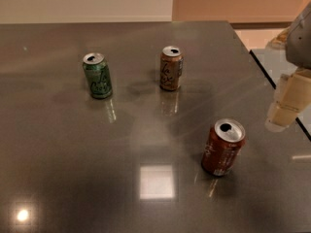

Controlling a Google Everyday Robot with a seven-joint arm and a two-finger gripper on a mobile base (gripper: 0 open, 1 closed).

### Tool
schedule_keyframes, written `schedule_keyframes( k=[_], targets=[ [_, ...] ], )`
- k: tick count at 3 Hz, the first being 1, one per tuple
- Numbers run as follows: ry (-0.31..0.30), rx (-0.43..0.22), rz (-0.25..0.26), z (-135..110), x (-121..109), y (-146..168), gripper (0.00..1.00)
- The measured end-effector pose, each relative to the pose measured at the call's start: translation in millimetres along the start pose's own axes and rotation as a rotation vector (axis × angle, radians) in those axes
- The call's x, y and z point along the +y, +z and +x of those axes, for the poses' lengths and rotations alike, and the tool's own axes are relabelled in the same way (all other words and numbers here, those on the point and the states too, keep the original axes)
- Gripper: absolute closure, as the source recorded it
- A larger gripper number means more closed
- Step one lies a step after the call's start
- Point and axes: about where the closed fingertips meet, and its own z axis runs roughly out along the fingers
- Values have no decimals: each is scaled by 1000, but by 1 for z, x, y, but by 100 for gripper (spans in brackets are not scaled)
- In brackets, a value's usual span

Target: Knock coke can over

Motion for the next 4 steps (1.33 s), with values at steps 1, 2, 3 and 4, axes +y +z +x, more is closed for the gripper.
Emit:
schedule_keyframes(
  k=[1,2,3,4],
  targets=[
    [2,8,1,-2,-6,2,0],
    [5,-20,-12,3,-4,8,0],
    [7,-154,-55,2,20,8,0],
    [10,-297,-104,-7,45,3,0]
  ],
)
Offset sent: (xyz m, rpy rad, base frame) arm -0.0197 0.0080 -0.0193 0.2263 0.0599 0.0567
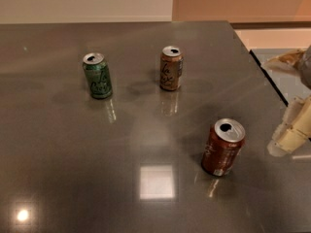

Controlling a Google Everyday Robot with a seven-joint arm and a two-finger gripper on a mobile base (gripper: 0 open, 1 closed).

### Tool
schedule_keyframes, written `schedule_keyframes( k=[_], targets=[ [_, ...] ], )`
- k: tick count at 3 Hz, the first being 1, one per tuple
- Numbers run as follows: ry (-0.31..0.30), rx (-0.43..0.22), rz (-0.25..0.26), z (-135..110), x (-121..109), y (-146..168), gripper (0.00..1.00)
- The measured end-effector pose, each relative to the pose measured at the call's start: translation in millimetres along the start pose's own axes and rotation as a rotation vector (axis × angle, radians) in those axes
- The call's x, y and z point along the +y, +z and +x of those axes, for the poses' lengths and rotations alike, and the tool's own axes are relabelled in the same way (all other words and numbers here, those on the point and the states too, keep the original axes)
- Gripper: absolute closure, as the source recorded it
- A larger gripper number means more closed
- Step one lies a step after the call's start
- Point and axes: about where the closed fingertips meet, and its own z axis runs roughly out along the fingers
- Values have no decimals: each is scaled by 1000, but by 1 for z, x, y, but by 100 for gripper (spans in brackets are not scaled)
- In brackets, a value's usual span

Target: Knock coke can over

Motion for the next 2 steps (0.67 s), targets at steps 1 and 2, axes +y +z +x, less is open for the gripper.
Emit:
schedule_keyframes(
  k=[1,2],
  targets=[
    [-13,-204,-69,-13,42,8,0],
    [-42,-287,-100,-22,59,50,0]
  ],
)
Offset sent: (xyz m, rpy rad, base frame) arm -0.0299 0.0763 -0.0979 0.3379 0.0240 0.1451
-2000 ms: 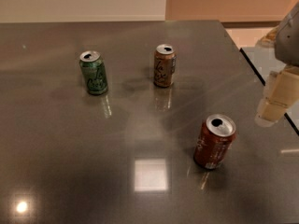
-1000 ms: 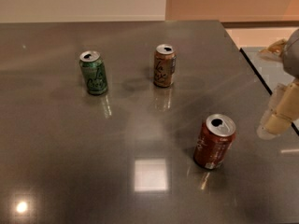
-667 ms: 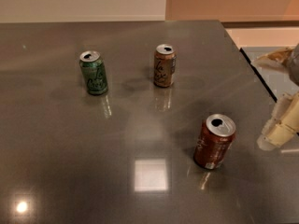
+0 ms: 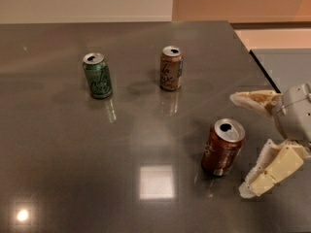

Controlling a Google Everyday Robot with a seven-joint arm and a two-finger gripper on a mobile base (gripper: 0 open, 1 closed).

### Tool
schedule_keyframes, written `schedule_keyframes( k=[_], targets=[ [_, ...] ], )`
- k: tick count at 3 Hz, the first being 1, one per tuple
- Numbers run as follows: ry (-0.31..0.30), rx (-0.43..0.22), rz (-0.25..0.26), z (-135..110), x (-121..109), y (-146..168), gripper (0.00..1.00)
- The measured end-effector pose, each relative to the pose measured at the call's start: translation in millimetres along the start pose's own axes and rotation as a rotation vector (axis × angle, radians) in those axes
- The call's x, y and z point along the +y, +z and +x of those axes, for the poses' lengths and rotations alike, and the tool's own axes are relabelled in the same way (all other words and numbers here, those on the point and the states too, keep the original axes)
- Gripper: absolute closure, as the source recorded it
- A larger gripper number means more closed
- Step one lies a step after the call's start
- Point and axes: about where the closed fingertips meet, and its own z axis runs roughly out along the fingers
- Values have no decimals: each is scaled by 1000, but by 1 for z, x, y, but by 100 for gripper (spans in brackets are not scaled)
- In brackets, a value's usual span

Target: Knock coke can over

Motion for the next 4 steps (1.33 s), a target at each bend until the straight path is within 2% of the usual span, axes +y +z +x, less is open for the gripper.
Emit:
schedule_keyframes(
  k=[2,3,4],
  targets=[
    [-2,-33,-23,11,1,34,0],
    [3,-40,-27,18,-2,43,17],
    [12,-57,-22,19,-5,43,40]
  ],
)
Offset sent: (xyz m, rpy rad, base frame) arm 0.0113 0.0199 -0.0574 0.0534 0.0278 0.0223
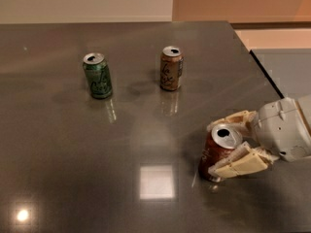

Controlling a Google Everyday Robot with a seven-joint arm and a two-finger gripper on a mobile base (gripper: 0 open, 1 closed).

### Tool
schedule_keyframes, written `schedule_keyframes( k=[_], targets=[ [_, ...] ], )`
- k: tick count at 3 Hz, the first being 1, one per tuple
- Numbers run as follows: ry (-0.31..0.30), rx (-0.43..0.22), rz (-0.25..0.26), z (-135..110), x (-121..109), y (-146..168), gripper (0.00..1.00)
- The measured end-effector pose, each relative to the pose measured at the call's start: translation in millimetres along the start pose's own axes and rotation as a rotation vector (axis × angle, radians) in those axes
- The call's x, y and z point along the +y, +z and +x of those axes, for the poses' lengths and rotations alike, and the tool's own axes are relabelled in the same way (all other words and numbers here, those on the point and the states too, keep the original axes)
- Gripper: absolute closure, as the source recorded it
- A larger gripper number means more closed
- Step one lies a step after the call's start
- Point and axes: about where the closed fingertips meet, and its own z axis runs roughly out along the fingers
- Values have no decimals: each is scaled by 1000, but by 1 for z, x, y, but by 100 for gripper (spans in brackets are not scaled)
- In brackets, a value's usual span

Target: Knock coke can over

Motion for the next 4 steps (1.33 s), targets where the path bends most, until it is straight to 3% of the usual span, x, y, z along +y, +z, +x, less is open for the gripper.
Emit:
schedule_keyframes(
  k=[1,2,3,4],
  targets=[
    [8,-6,3,-5,-4,-6,63],
    [3,80,-8,-19,-11,-20,87],
    [15,263,-45,-23,-19,-29,100],
    [9,466,-94,-9,-24,-32,100]
  ],
)
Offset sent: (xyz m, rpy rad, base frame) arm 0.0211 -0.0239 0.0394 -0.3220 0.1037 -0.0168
